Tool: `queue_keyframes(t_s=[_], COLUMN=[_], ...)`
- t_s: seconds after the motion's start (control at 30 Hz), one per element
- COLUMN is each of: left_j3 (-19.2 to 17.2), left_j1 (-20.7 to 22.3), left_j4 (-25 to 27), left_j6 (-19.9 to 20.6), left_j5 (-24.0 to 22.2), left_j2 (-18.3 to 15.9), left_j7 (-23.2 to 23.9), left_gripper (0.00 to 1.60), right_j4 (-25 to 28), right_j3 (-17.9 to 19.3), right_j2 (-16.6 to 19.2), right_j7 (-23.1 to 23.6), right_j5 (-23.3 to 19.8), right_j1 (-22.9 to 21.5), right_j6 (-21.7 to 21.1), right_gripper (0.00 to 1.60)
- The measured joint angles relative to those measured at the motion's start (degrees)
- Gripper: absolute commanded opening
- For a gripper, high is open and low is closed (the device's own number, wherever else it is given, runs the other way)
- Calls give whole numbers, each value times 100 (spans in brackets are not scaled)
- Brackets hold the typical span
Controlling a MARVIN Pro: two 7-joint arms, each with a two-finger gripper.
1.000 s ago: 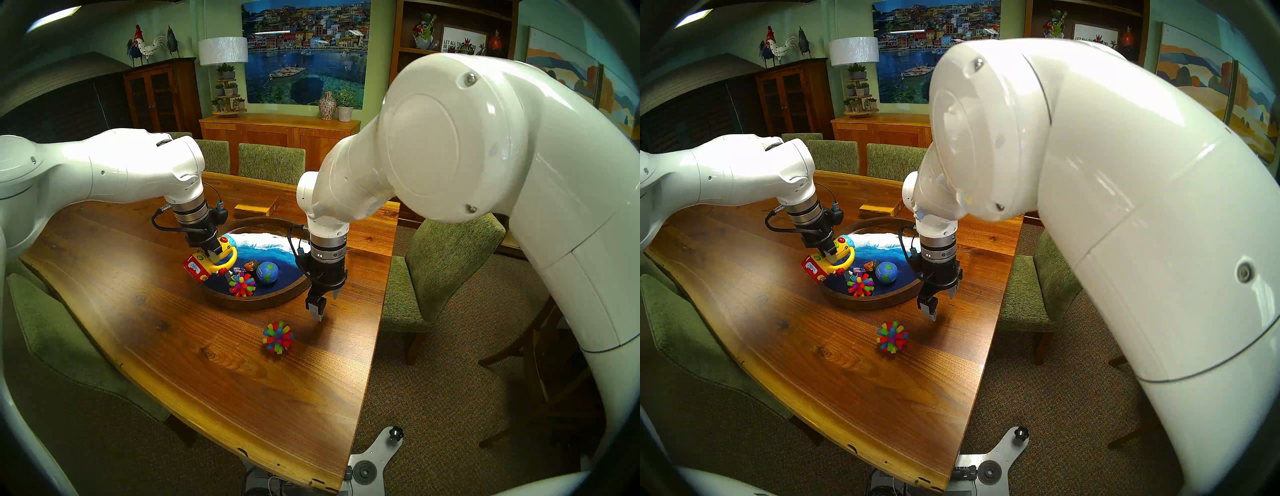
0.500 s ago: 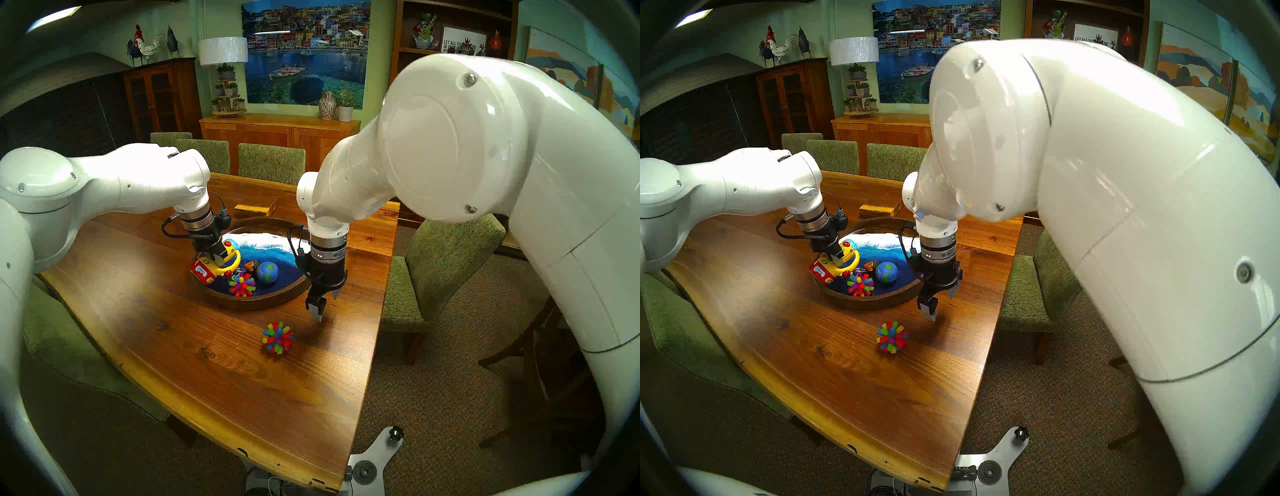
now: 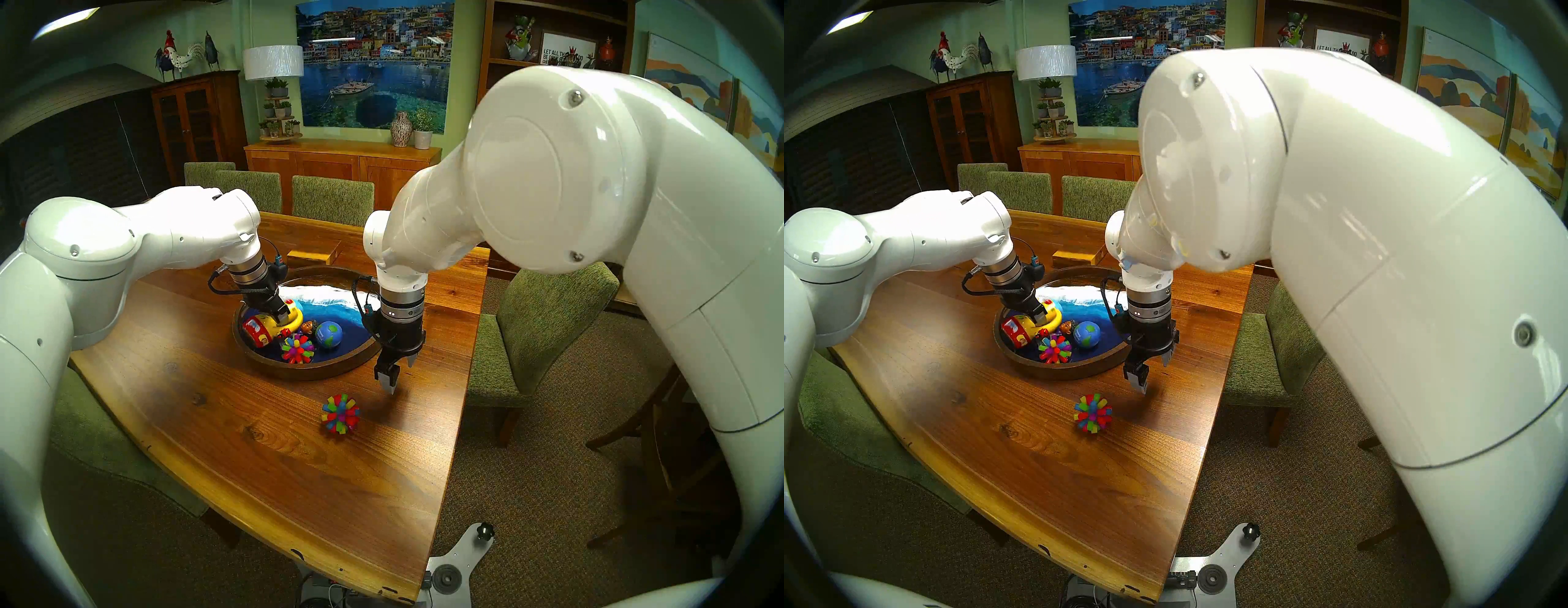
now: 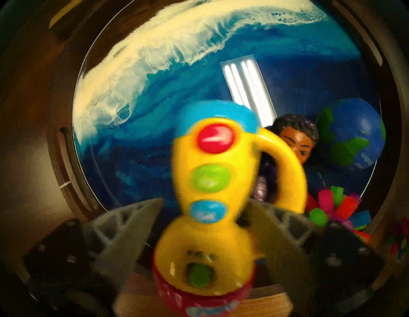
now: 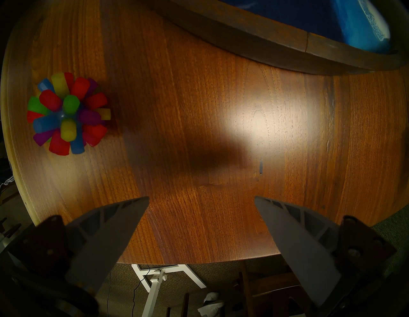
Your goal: Put toys in center tray
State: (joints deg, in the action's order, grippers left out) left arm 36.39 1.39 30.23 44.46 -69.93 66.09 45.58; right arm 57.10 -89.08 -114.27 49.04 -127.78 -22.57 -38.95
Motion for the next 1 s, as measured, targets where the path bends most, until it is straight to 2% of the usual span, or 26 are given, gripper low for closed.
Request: queue_keyframes(t_s=[0.23,0.5,0.77,1.0], left_j3=[10,-9,-53,0], left_j1=[-16,164,427,646], left_j4=[-291,-469,-587,-303], left_j6=[-168,-380,-606,-744], left_j5=[20,230,627,867], left_j2=[112,68,-158,-424], left_j7=[441,1053,1661,2157], left_gripper=[160,160,160,160], right_j4=[0,0,0,0], right_j3=[0,0,0,0], right_j2=[0,0,0,0], right_j7=[0,0,0,0], right_j5=[0,0,1,2], right_j1=[0,0,0,7], right_j6=[0,0,-1,-1], right_gripper=[160,160,160,160])
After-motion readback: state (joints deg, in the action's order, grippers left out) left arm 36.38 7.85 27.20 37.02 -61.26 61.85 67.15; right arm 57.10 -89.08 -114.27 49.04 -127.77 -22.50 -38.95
